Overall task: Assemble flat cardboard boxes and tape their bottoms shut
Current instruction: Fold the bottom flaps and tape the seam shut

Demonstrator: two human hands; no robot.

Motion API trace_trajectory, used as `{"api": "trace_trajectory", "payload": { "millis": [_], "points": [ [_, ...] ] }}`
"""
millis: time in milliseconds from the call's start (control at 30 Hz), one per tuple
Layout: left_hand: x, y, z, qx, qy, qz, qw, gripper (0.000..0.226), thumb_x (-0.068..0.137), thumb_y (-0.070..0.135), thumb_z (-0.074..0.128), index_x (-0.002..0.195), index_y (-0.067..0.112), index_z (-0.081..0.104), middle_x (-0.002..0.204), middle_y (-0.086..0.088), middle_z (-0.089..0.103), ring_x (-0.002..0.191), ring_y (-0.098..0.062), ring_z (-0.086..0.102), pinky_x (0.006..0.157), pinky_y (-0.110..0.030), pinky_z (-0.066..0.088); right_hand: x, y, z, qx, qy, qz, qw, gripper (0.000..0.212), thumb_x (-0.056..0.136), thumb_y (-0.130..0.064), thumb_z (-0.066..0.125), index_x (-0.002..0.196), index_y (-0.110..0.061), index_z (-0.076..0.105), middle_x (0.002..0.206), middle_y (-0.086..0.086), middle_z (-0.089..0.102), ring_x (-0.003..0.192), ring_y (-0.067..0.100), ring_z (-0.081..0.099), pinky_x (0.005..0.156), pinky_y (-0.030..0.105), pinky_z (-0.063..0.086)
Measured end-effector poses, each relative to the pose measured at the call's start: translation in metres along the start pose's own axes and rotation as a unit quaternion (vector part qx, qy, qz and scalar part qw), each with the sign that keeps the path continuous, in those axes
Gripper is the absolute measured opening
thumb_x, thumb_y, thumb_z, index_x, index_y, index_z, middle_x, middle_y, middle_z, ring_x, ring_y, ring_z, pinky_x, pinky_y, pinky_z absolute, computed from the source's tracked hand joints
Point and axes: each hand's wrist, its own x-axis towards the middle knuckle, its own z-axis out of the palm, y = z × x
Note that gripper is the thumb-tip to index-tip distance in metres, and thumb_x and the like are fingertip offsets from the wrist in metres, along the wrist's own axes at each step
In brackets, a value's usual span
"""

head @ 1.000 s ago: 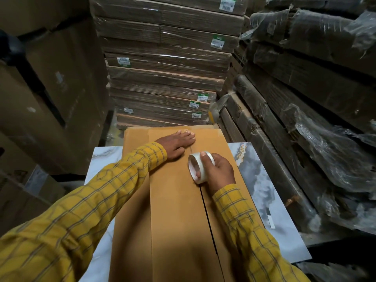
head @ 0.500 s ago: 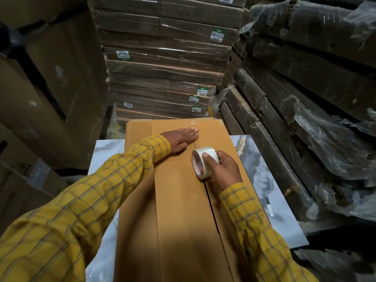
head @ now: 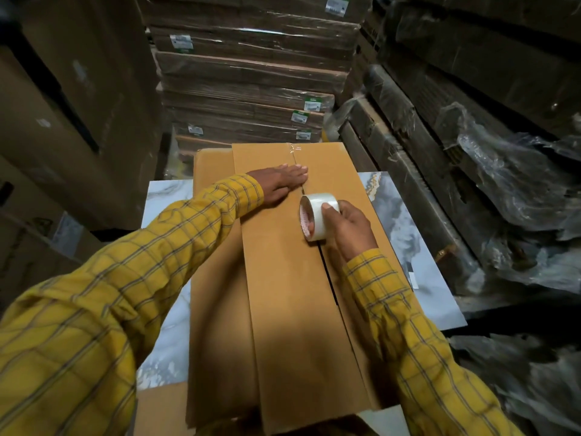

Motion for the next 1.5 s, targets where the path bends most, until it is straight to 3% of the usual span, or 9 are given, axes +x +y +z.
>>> {"api": "trace_trajectory", "payload": {
  "millis": [300,600,667,767,867,1000,1233,1400,1500],
  "points": [
    [-0.01,0.016,0.015,0.009,0.006,0.033,0.999,0.061,0.095,0.013,0.039,0.154,0.004,0.028,0.162,-0.016,0.021,0.152,-0.029,0.015,0.124,-0.042,0.005,-0.012,0.002,-0.001,-0.007,0.008,-0.021,1.0,0.059,0.081,-0.071,0.057,0.098,-0.016,0.07,0.092,0.012,0.073,0.091,0.035,0.068,0.088,0.053,0.057],
    [-0.012,0.025,0.015,0.015,0.019,0.038,0.999,0.062,0.097,0.007,0.044,0.156,0.005,0.024,0.164,-0.015,0.017,0.153,-0.027,0.012,0.125,-0.042,0.004,-0.03,0.0,-0.015,-0.016,0.05,-0.02,0.998,0.055,0.083,-0.07,0.057,0.067,-0.018,0.061,0.066,0.004,0.06,0.068,0.019,0.057,0.074,0.046,0.053],
    [-0.017,0.03,0.022,0.007,0.028,0.058,0.998,0.063,0.093,0.012,0.041,0.155,0.003,0.027,0.163,-0.017,0.02,0.152,-0.028,0.014,0.125,-0.042,0.004,-0.037,-0.003,-0.015,-0.002,0.037,-0.03,0.999,0.054,0.092,-0.061,0.057,0.074,-0.01,0.064,0.069,0.013,0.061,0.067,0.014,0.057,0.07,0.039,0.053],
    [-0.021,0.033,0.027,0.017,0.016,0.059,0.998,0.064,0.092,0.018,0.035,0.153,0.001,0.028,0.161,-0.018,0.023,0.152,-0.03,0.017,0.125,-0.046,0.008,-0.048,-0.002,-0.018,0.058,-0.004,-0.012,0.998,0.031,0.098,-0.032,0.059,0.078,-0.008,0.063,0.068,0.002,0.059,0.068,0.013,0.054,0.063,0.029,0.044],
    [-0.02,0.036,0.024,0.021,-0.001,0.052,0.998,0.065,0.092,0.018,0.034,0.154,0.002,0.027,0.162,-0.017,0.021,0.152,-0.028,0.017,0.125,-0.044,0.008,-0.055,0.004,-0.027,0.063,-0.006,0.014,0.998,0.015,0.088,-0.024,0.061,0.081,-0.012,0.067,0.073,-0.001,0.064,0.073,0.018,0.058,0.071,0.034,0.048],
    [-0.021,0.044,0.02,0.043,-0.009,0.032,0.999,0.068,0.091,0.023,0.032,0.156,0.004,0.023,0.163,-0.015,0.017,0.153,-0.027,0.013,0.126,-0.042,0.005,-0.063,0.007,-0.032,0.026,-0.001,0.004,1.0,0.024,0.089,-0.037,0.064,0.089,-0.016,0.074,0.084,0.007,0.075,0.083,0.032,0.071,0.081,0.05,0.06],
    [-0.037,0.076,0.038,-0.011,-0.01,0.058,0.998,0.065,0.095,0.028,0.033,0.155,0.005,0.026,0.163,-0.012,0.02,0.152,-0.026,0.016,0.125,-0.044,0.008,-0.086,-0.004,-0.033,0.029,-0.027,-0.025,0.999,0.032,0.107,-0.025,0.047,0.09,-0.004,0.063,0.055,-0.011,0.065,0.053,-0.002,0.059,0.053,0.012,0.046],
    [-0.037,0.081,0.032,0.018,-0.041,0.046,0.998,0.069,0.094,0.036,0.026,0.153,0.001,0.028,0.162,-0.018,0.02,0.152,-0.032,0.016,0.124,-0.049,0.011,-0.098,0.003,-0.047,0.004,-0.032,0.04,0.999,0.029,0.091,-0.035,0.058,0.089,-0.008,0.068,0.075,0.015,0.072,0.068,0.033,0.07,0.064,0.051,0.062],
    [-0.039,0.091,0.03,0.044,-0.043,0.034,0.998,0.066,0.094,0.026,0.032,0.156,0.002,0.021,0.164,-0.016,0.014,0.153,-0.031,0.008,0.125,-0.05,0.008,-0.108,0.004,-0.05,-0.023,-0.003,-0.001,1.0,0.039,0.09,-0.049,0.059,0.085,-0.012,0.069,0.077,0.008,0.072,0.072,0.021,0.068,0.068,0.042,0.059]
  ]
}}
